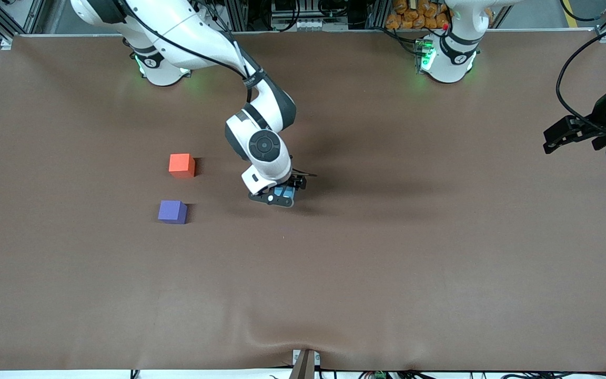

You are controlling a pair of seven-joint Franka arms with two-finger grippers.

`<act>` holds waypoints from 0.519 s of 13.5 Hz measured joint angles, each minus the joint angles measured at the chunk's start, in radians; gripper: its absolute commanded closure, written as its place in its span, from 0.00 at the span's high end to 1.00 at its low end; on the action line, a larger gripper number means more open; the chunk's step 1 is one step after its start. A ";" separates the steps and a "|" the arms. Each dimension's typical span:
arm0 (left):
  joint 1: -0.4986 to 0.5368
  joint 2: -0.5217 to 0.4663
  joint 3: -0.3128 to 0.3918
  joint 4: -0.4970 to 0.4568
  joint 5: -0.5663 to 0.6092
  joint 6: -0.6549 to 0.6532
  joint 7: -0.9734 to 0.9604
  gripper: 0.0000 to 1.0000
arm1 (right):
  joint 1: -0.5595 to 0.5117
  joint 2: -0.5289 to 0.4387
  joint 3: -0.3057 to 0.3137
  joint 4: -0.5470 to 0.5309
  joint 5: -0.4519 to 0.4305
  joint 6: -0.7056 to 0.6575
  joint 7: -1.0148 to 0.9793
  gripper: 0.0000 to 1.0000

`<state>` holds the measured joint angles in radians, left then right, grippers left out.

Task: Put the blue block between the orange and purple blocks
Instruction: 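Grasp the blue block with the right gripper and carry it toward the orange block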

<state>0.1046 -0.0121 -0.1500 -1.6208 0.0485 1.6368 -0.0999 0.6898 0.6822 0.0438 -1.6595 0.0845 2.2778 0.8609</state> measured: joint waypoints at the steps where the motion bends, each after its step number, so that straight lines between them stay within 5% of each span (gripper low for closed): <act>1: 0.000 0.000 0.000 0.000 0.000 0.001 0.000 1.00 | 0.000 0.004 0.000 0.001 -0.026 0.002 -0.001 0.00; 7: 0.000 0.000 0.000 -0.001 0.000 0.004 0.000 1.00 | -0.036 -0.027 -0.022 0.096 -0.086 -0.202 -0.027 0.00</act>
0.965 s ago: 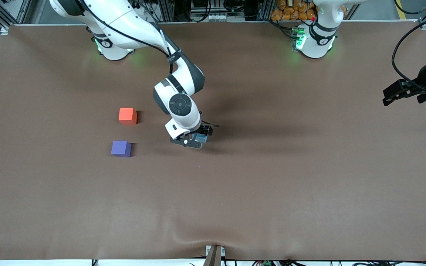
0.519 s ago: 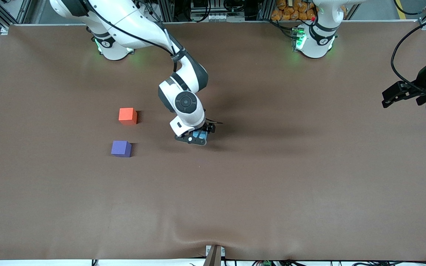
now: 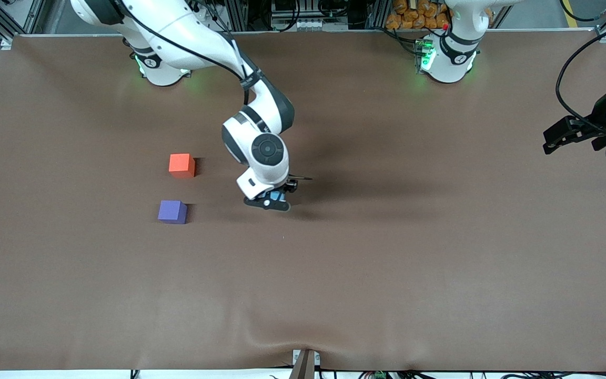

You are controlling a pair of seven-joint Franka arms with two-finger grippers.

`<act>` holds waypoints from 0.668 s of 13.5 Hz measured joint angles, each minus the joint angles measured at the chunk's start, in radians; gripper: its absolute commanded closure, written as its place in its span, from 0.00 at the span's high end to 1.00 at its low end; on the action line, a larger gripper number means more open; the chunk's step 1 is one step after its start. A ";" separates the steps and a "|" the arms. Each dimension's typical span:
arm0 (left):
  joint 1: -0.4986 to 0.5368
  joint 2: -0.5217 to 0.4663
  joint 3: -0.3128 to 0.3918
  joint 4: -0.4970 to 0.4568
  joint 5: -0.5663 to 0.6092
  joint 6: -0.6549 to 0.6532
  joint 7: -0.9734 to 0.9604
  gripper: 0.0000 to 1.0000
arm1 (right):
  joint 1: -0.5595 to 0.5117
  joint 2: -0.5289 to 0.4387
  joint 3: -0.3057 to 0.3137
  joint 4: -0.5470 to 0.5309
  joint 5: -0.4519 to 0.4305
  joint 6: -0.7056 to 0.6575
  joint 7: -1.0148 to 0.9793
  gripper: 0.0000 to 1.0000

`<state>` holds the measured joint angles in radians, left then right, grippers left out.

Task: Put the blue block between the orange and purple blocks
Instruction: 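Grasp the blue block with the right gripper and carry it toward the orange block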

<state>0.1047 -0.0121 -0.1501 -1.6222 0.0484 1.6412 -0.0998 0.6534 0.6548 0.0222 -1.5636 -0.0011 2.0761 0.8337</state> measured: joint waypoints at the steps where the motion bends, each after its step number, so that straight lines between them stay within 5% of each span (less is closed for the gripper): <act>1: 0.000 0.000 0.000 0.000 0.000 0.002 0.000 1.00 | -0.032 -0.033 -0.001 0.008 0.002 -0.048 -0.020 0.00; 4: 0.000 0.000 0.000 -0.002 0.000 0.007 0.000 1.00 | -0.176 -0.185 -0.002 -0.055 0.050 -0.156 -0.180 0.00; 9: 0.000 0.006 -0.001 -0.005 0.000 0.015 0.000 1.00 | -0.326 -0.408 -0.005 -0.377 0.059 -0.144 -0.405 0.00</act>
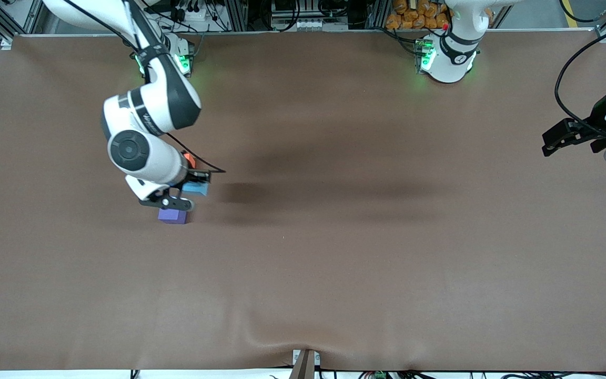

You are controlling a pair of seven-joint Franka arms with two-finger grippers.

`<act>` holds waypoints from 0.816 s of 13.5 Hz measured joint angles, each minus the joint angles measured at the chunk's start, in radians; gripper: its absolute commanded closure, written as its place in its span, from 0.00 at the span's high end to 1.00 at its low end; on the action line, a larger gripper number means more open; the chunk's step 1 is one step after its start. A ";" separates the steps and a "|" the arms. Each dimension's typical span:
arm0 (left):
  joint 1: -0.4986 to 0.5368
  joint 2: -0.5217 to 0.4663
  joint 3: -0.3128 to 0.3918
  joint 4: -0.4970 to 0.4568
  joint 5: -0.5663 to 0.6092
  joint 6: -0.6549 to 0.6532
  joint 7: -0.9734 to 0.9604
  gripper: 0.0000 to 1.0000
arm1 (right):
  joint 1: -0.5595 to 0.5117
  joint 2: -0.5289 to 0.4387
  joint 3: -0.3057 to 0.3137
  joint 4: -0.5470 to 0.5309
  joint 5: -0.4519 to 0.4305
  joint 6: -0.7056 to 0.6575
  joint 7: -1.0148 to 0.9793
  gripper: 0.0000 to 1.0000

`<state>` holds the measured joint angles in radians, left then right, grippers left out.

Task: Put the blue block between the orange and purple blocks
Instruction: 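Grasp the blue block with the right gripper and carry it toward the orange block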

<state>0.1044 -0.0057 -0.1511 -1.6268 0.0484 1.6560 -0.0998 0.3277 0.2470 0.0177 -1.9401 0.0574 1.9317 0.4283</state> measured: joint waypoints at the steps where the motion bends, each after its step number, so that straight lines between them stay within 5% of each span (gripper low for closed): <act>1: 0.000 0.002 0.000 0.000 0.000 0.003 0.000 1.00 | -0.024 -0.024 0.000 -0.053 0.000 0.031 -0.036 0.00; 5: 0.000 0.005 0.000 -0.001 0.000 0.008 0.000 1.00 | -0.114 -0.066 -0.001 -0.226 0.000 0.201 -0.155 0.00; 11: -0.001 0.006 -0.003 -0.001 0.000 0.013 0.000 1.00 | -0.138 -0.045 0.004 -0.261 0.000 0.288 -0.175 0.00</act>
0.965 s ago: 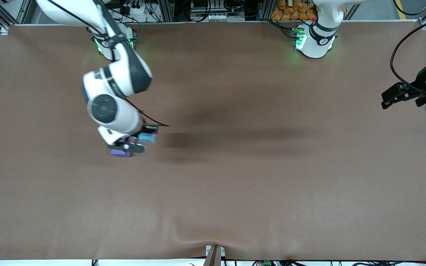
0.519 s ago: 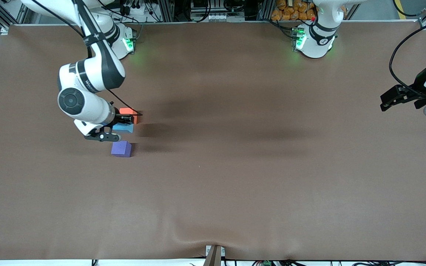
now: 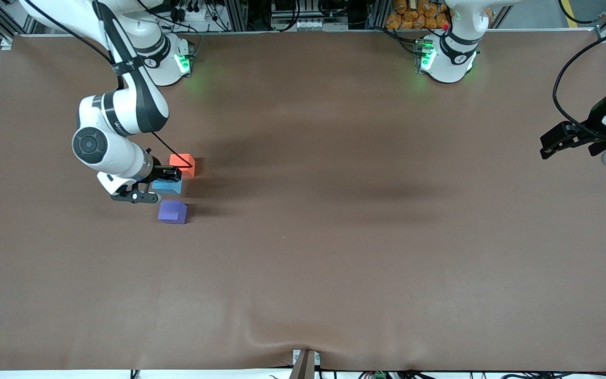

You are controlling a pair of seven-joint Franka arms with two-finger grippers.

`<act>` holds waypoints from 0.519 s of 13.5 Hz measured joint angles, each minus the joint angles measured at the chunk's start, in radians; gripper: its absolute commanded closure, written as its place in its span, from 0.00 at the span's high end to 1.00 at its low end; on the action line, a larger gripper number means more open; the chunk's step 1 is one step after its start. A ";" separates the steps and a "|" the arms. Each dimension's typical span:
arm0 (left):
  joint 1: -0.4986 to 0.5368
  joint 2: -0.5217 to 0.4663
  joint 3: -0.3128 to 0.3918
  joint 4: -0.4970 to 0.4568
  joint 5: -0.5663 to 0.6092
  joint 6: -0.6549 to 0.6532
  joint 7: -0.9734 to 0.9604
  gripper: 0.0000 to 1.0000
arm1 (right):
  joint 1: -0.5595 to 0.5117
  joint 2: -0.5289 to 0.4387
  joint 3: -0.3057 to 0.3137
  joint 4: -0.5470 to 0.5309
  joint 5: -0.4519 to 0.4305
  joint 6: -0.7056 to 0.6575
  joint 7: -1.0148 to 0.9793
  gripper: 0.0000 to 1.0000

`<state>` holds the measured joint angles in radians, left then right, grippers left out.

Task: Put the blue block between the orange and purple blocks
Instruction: 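Grasp the blue block with the right gripper and carry it toward the orange block, then lower the blue block into the gap between orange and purple blocks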

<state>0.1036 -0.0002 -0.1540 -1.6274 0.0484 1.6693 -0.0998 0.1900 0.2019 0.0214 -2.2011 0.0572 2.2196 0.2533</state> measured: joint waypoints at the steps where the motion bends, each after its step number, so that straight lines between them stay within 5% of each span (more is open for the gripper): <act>1: 0.000 0.000 0.000 0.000 0.000 0.000 0.000 1.00 | 0.000 0.008 0.000 -0.004 0.000 0.012 0.000 0.00; 7: 0.000 0.000 -0.002 0.000 0.000 0.000 0.000 1.00 | 0.000 0.027 0.001 -0.024 0.000 0.050 -0.001 0.00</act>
<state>0.1036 -0.0002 -0.1559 -1.6272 0.0484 1.6695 -0.0998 0.1900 0.2285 0.0222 -2.2251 0.0572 2.2695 0.2523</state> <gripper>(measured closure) 0.000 0.401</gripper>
